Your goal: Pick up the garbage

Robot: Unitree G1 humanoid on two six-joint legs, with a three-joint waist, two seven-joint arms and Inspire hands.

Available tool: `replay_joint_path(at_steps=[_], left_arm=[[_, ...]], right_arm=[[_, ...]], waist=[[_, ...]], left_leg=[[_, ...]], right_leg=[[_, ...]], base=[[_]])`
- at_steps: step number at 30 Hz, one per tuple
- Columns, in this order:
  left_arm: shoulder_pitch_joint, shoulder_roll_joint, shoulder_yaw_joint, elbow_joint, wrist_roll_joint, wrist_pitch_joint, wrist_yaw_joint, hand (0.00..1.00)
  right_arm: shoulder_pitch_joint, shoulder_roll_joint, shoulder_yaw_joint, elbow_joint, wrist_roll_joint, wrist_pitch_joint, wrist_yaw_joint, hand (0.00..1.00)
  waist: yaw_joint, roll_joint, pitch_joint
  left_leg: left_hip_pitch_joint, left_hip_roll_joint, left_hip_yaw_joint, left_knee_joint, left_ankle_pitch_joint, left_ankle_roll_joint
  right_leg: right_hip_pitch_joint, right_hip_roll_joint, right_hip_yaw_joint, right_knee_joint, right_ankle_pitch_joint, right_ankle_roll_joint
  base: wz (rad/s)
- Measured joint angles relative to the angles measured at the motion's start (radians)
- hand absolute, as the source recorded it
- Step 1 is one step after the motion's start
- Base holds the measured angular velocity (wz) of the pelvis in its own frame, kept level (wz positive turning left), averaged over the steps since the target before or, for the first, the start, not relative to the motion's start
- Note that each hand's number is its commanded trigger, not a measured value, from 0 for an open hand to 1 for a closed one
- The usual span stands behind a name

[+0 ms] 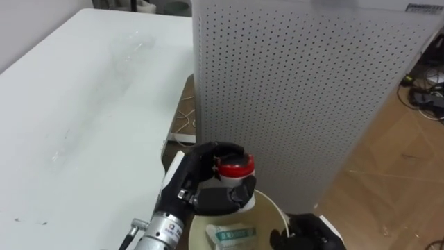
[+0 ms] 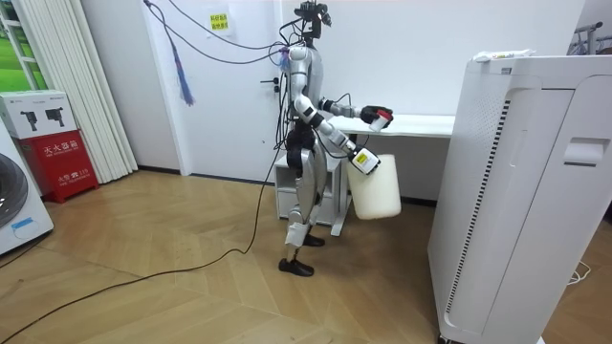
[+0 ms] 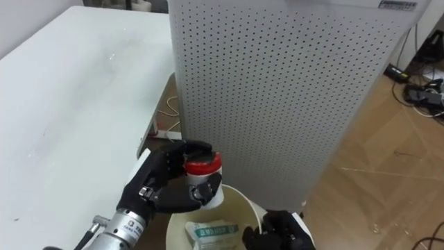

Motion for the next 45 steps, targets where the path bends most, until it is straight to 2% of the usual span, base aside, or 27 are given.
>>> replay_joint_path(at_steps=[1, 4, 9, 19, 23, 28, 37, 40, 43, 45], left_arm=[[0.0, 0.0, -0.003, 0.0, 0.0, 0.0, -0.005, 0.0], [0.007, -0.002, -0.006, 0.0, 0.0, 0.0, -0.035, 0.0], [0.034, -0.002, -0.007, 0.0, 0.001, 0.005, -0.07, 0.0], [0.044, 0.0, -0.015, -0.008, 0.0, 0.007, -0.079, 0.0], [0.049, 0.008, -0.015, -0.051, 0.001, 0.007, -0.079, 0.0], [0.073, 0.013, -0.015, -0.081, 0.002, 0.008, -0.079, 0.0], [0.079, 0.019, -0.011, -0.084, 0.0, 0.008, -0.074, 0.0], [0.078, 0.027, 0.001, -0.084, 0.001, 0.008, -0.071, 0.0], [0.081, 0.032, 0.012, -0.092, 0.001, 0.008, -0.065, 0.0], [0.086, 0.033, 0.056, -0.115, 0.005, 0.008, -0.059, 0.0]], right_arm=[[-0.001, -0.002, 0.0, 0.0, 0.0, 0.0, 0.0, 1.0], [-0.007, -0.002, -0.001, 0.0, 0.0, 0.0, 0.002, 1.0], [-0.023, -0.002, -0.027, -0.001, 0.0, 0.0, 0.011, 1.0], [-0.017, -0.016, -0.024, -0.001, -0.004, 0.003, 0.012, 1.0], [-0.017, -0.036, -0.027, -0.023, -0.003, 0.003, 0.009, 1.0], [-0.01, -0.033, -0.027, -0.057, -0.003, 0.002, 0.01, 1.0], [0.104, -0.021, -0.027, -0.173, 0.038, 0.001, -0.023, 1.0], [0.107, -0.012, -0.027, -0.171, 0.038, 0.001, -0.017, 1.0], [0.109, -0.011, -0.028, -0.171, 0.039, 0.001, -0.01, 1.0], [0.113, -0.009, -0.031, -0.171, 0.039, 0.001, 0.0, 1.0]], waist=[[0.001, 0.002, 0.0004], [-0.001, 0.008, 0.0001], [-0.023, 0.009, 0.0001], [-0.028, 0.009, 0.0002], [-0.03, 0.004, -0.0003], [-0.054, -0.003, -0.0002], [-0.06, -0.011, -0.0007], [-0.059, -0.01, -0.0013], [-0.043, -0.008, -0.0021], [-0.029, -0.005, -0.0036]], left_leg=[[0.001, 0.0, 0.001, -0.002, 0.0, 0.0], [0.002, 0.001, 0.004, -0.005, 0.0, 0.0], [0.002, 0.002, 0.019, -0.009, 0.0, 0.0], [0.012, 0.0, 0.023, -0.029, 0.004, 0.0], [0.012, 0.001, 0.027, -0.034, 0.005, -0.001], [0.04, 0.0, 0.027, -0.047, 0.005, -0.001], [0.091, -0.004, 0.033, -0.076, 0.006, -0.001], [0.095, -0.002, 0.057, -0.075, 0.005, -0.001], [0.094, 0.005, 0.086, -0.075, 0.005, -0.001], [0.093, 0.013, 0.111, -0.076, 0.002, -0.001]], right_leg=[[0.0, 0.0, 0.0, 0.0, 0.0, 0.0], [-0.002, 0.0, 0.002, 0.0, 0.0, 0.0], [-0.011, 0.0, 0.004, 0.006, 0.0, 0.0], [-0.019, -0.002, 0.004, 0.013, -0.002, 0.003], [-0.026, -0.003, 0.005, 0.016, -0.003, 0.003], [-0.006, -0.003, 0.005, 0.012, -0.003, 0.003], [0.028, -0.006, 0.0, 0.011, -0.004, 0.006], [0.021, -0.006, 0.001, 0.015, -0.004, 0.006], [-0.005, -0.006, -0.002, 0.03, -0.004, 0.006], [-0.027, -0.006, -0.004, 0.044, -0.003, 0.004]], base=[[0.0], [-0.04], [-0.05], [-0.02], [-0.05], [-0.02], [-0.03], [-0.19], [-0.36], [-0.38]])
